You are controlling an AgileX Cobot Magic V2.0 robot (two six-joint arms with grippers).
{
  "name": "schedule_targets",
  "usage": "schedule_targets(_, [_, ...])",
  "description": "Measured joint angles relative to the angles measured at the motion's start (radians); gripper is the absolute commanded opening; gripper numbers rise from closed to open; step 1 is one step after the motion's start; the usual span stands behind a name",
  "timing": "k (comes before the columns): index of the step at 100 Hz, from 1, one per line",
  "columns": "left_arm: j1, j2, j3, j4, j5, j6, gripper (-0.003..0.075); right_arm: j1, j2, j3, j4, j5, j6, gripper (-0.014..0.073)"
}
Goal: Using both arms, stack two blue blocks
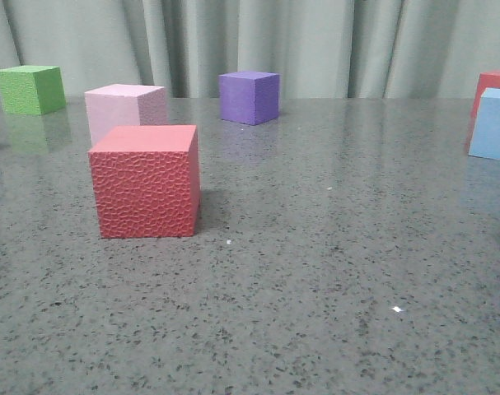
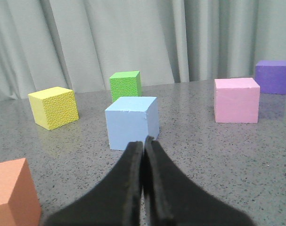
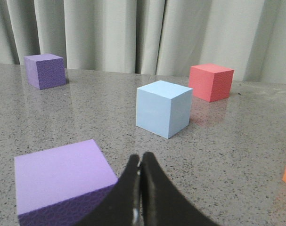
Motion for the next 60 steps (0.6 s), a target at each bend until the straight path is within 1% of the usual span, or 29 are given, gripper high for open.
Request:
schedule_targets(31, [0.0,0.0,0.0,0.0,0.0,0.0,-0.0019,0.0,0.0,0.0,0.0,0.0,0.0,-0.0069])
schedule_targets(48, [0.0,0.0,0.0,-0.009,-0.01,0.0,-0.0019,0.0,0.0,0.0,0.0,-0.044,0.0,-0.0069])
schedule_targets(60, [0.0,0.0,-0.007,-0.035,0.012,0.0,-0.0019,0.0,0.0,-0.013,0.029,-0.039,0.0,-0.0069])
